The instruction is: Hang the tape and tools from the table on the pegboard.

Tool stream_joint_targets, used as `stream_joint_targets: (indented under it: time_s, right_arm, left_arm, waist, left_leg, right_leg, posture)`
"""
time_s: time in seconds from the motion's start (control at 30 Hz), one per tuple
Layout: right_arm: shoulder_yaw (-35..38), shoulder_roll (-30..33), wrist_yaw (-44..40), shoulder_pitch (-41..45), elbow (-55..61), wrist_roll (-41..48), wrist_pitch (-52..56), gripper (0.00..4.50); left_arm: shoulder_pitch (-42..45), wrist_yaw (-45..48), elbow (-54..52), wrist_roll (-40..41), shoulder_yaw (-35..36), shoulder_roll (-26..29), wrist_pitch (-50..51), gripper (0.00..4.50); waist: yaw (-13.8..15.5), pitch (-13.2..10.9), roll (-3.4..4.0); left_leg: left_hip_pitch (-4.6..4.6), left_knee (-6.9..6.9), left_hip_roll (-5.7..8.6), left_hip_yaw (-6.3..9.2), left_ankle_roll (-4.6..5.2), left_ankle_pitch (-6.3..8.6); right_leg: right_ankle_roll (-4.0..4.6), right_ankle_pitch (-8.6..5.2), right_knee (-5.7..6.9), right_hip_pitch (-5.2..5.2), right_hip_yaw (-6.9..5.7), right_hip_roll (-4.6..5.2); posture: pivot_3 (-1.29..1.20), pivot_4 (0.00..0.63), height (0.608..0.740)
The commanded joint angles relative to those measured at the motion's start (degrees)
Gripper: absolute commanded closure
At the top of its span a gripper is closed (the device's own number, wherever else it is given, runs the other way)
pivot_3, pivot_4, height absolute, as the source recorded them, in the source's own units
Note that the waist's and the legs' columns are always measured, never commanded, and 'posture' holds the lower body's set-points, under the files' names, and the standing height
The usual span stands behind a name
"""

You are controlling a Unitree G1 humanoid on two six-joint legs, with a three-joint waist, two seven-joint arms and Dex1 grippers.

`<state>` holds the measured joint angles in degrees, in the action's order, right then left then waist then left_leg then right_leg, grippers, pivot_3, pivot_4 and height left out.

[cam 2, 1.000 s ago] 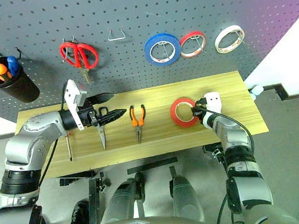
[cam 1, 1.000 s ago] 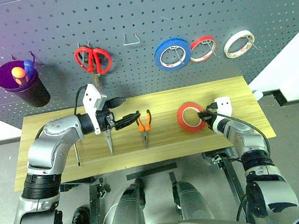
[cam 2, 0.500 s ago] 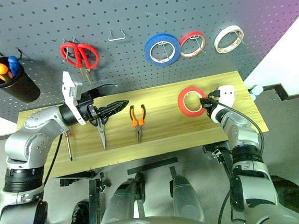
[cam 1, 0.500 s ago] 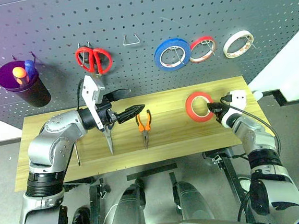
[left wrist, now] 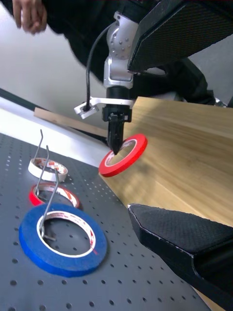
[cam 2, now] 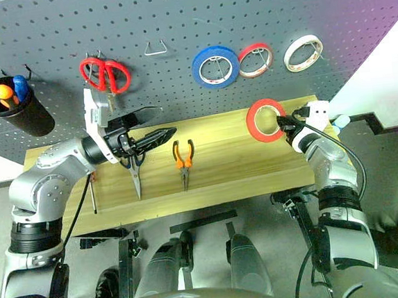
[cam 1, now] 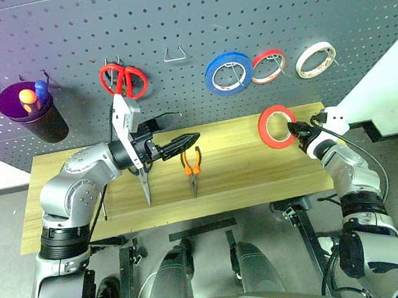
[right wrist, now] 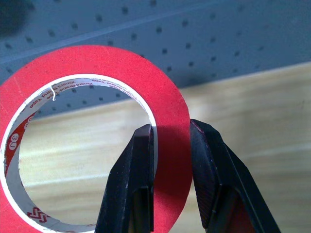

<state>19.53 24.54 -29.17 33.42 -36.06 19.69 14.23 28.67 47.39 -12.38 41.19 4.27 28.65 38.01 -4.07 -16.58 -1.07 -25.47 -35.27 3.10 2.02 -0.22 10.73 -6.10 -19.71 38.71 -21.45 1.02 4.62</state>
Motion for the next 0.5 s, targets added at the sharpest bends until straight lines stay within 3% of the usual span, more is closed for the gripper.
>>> stream_joint_targets:
  time_s: [0.03,0.27,0.5]
  right_arm:
    - [2.0,1.9,-0.1,0.6,3.2,1.7,-0.7,3.80]
    - [3.5,3.2,-1.3,-0.7,5.8,3.4,-2.3,3.80]
    - [1.6,3.3,-5.0,-5.9,17.1,5.3,0.9,3.80]
  left_arm:
    - [-0.1,0.6,-2.3,0.9,1.4,0.6,-0.9,0.00]
    - [-1.5,1.4,-4.7,2.4,2.1,2.7,0.2,0.00]
    - [-0.4,1.5,-3.4,2.0,1.4,1.7,-0.3,0.00]
  waist:
    - [0.0,0.1,0.00]
    - [0.0,0.4,0.04]
    - [0.0,1.2,0.09]
  left_leg:
    - [0.01,-0.01,0.00,-0.01,-0.01,-0.01]
    - [0.02,-0.38,-0.02,-0.03,-0.02,-0.02]
    - [0.04,-0.65,-0.05,-0.03,0.00,-0.01]
  right_leg:
    - [0.00,0.00,0.05,0.00,0.01,0.00]
    - [0.00,0.00,0.42,-0.02,0.06,-0.04]
    - [-0.01,0.00,0.55,0.06,0.08,-0.07]
  posture:
    - [-0.13,0.162,0.740]
    - [-0.14,0.152,0.740]
    - [-0.17,0.141,0.740]
